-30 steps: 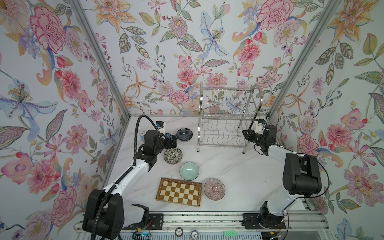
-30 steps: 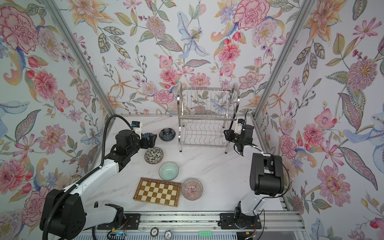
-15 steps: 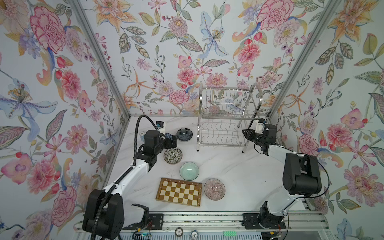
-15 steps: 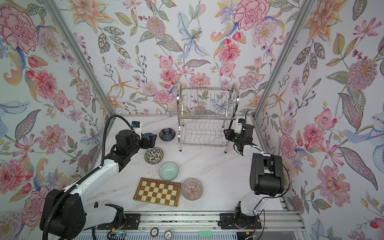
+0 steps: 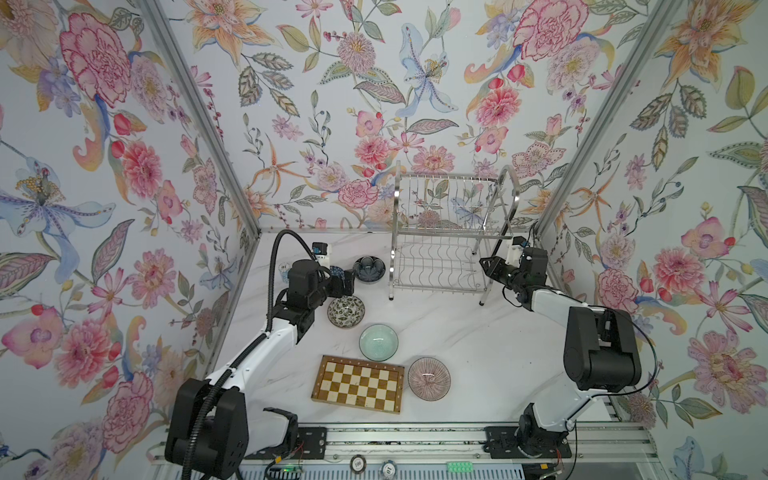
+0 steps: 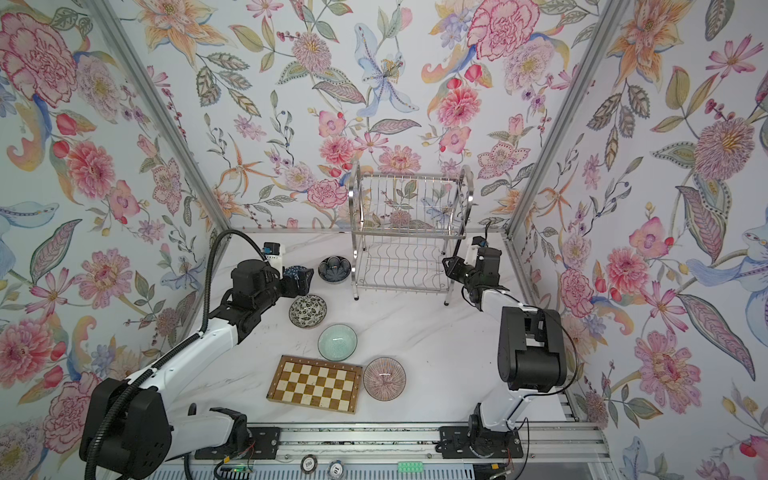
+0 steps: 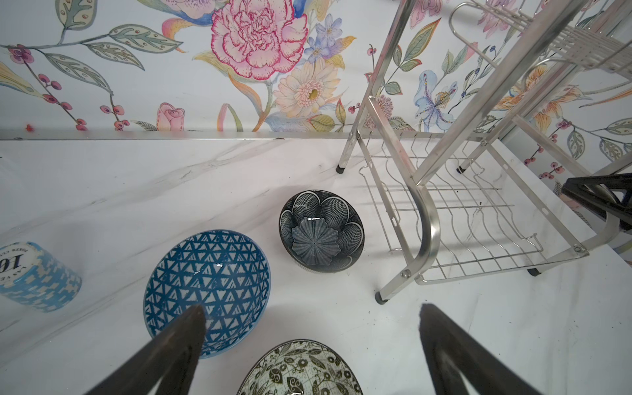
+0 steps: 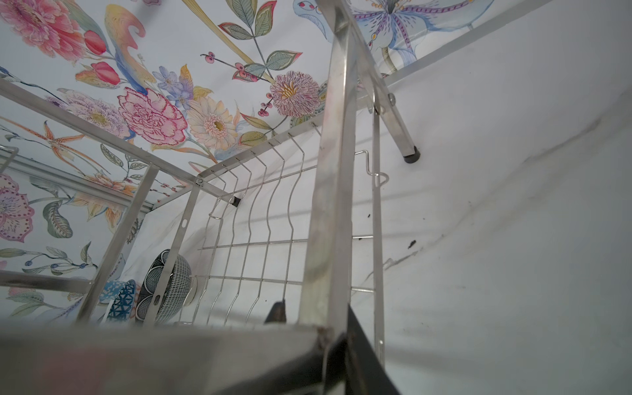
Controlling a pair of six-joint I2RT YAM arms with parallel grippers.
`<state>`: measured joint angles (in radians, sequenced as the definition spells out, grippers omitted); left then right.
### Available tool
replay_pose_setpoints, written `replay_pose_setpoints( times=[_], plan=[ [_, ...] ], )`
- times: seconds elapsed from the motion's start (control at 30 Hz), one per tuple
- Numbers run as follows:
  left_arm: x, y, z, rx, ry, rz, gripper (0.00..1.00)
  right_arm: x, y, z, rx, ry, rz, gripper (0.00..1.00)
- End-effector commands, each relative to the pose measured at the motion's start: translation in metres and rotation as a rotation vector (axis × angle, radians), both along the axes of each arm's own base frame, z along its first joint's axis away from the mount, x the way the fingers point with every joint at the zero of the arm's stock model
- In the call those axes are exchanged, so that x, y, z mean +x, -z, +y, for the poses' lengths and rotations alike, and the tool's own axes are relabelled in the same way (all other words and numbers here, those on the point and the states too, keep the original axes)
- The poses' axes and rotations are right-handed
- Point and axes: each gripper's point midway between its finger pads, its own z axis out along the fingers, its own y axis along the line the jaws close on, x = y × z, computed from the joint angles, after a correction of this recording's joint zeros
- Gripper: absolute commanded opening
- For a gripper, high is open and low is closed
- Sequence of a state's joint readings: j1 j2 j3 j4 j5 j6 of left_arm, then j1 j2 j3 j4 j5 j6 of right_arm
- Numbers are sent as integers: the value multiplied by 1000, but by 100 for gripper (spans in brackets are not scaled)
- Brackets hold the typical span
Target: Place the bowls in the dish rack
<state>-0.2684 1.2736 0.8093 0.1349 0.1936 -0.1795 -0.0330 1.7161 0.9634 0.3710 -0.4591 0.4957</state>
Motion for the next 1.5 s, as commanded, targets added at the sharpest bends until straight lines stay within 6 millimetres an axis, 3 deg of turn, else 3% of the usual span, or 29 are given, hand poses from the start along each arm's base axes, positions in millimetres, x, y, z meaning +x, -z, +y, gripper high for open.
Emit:
replay_pose_setpoints(
  times=[0.0,0.33,0.57,0.77,1.1,1.27,1.47],
  plan=[
    [0,-4,7,15,-20,-19,99,9,-25,5,16,-1,-74,31],
    [0,-4,9,15,-31,-23,99,5,-42,-15,95,74,-110,53],
    [1,-5,18,27,-85,-29,99,-12,-46,-34,126,101,-133,66],
    [3,-3,31,45,-161,-19,99,-37,-44,-47,84,129,-117,71],
    [5,15,44,83,-247,52,97,-91,-54,-90,-63,397,-106,78],
    [4,15,33,97,-203,36,98,-117,-47,-75,-67,379,-53,76],
    [0,13,22,96,-169,14,99,-151,-40,-3,-205,119,-23,76]
  ],
)
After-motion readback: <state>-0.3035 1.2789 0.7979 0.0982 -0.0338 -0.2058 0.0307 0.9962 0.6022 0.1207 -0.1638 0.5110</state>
